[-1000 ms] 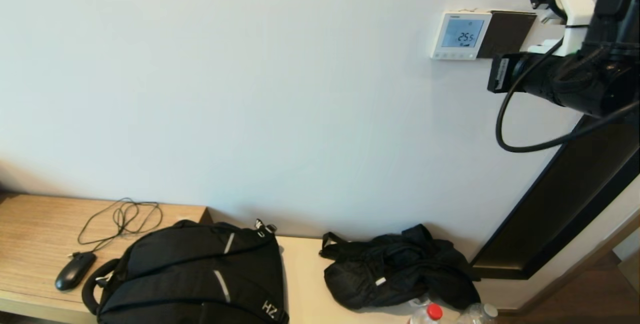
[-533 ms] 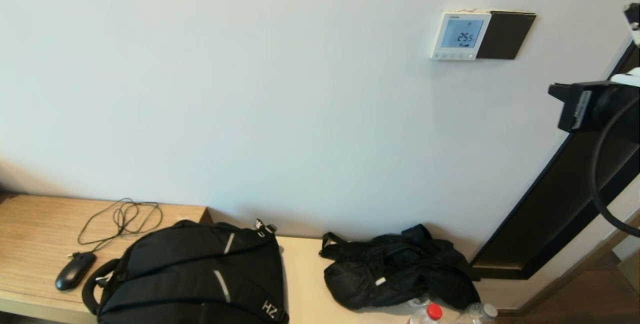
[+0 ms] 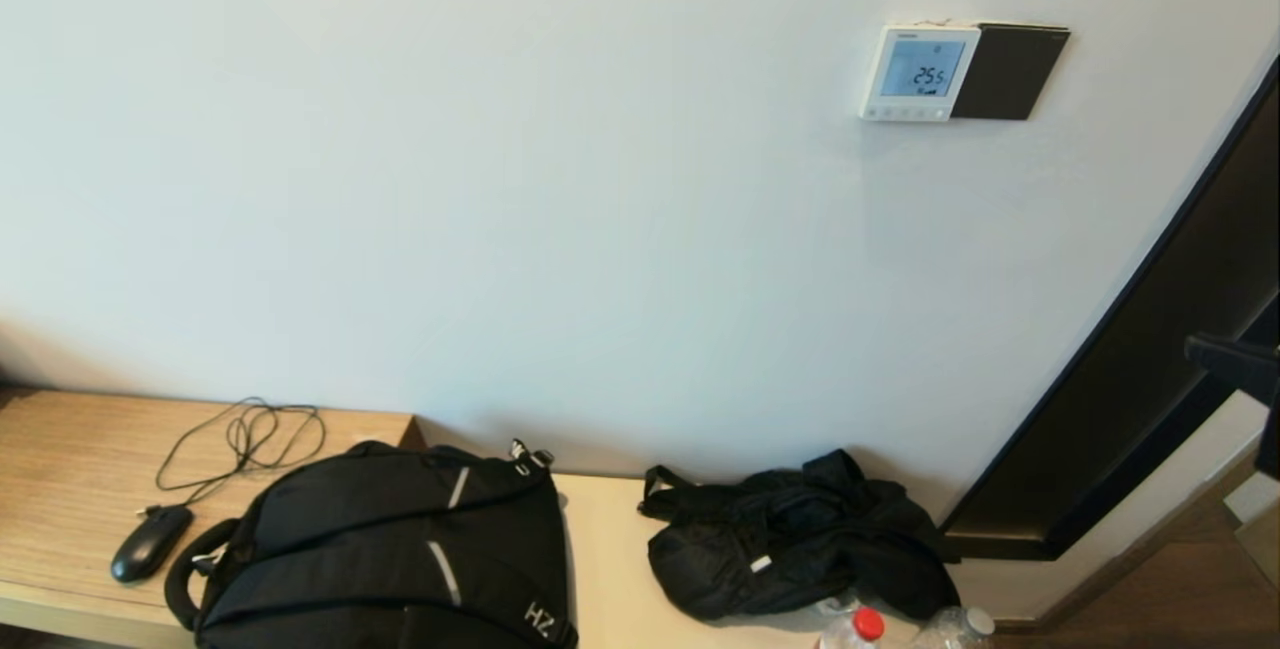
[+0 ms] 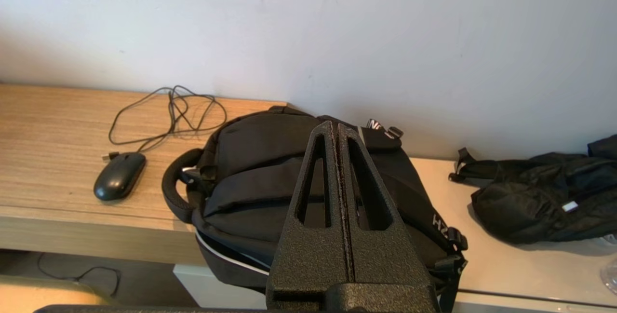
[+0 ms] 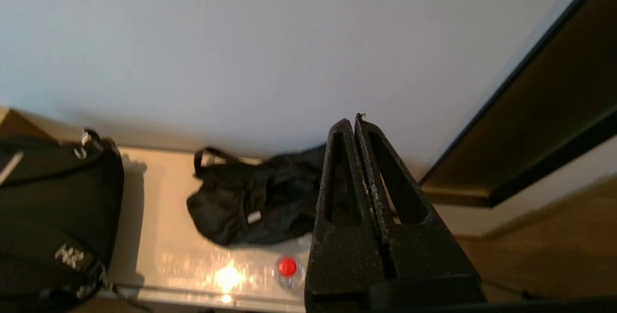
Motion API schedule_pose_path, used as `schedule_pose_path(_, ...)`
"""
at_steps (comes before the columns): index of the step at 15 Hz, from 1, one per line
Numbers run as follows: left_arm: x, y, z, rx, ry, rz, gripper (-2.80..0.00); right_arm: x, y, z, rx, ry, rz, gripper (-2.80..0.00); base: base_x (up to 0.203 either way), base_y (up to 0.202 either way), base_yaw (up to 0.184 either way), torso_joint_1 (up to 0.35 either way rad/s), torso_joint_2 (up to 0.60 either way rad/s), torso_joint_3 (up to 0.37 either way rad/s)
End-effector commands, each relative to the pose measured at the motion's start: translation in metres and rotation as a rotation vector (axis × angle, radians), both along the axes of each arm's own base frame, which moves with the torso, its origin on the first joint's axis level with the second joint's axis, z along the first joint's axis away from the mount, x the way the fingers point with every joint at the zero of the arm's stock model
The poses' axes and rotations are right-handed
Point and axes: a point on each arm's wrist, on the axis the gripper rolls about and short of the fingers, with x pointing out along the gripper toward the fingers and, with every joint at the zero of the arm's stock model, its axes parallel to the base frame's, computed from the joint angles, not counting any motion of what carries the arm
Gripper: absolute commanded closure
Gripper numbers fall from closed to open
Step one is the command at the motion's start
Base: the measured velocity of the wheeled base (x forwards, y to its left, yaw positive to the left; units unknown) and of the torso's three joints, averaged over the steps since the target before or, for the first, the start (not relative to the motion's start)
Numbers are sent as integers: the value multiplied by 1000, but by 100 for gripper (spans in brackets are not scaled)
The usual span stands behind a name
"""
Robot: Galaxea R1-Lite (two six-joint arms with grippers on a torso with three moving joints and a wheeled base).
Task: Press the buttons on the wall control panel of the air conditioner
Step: Turn off the central air conditioner
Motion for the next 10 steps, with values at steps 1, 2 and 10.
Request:
schedule_pose_path(1,0,0,0,0,1,0,0,-28,-5,-25,8,13,15,0,0,0,0,0,0,0)
schedule_pose_path(2,0,0,0,-1,-1,0,0,-37,-6,-34,12,27,28,0,0,0,0,0,0,0)
schedule_pose_path(10,0,0,0,0,-1,0,0,-90,-11,-93,38,79,69,0,0,0,0,0,0,0)
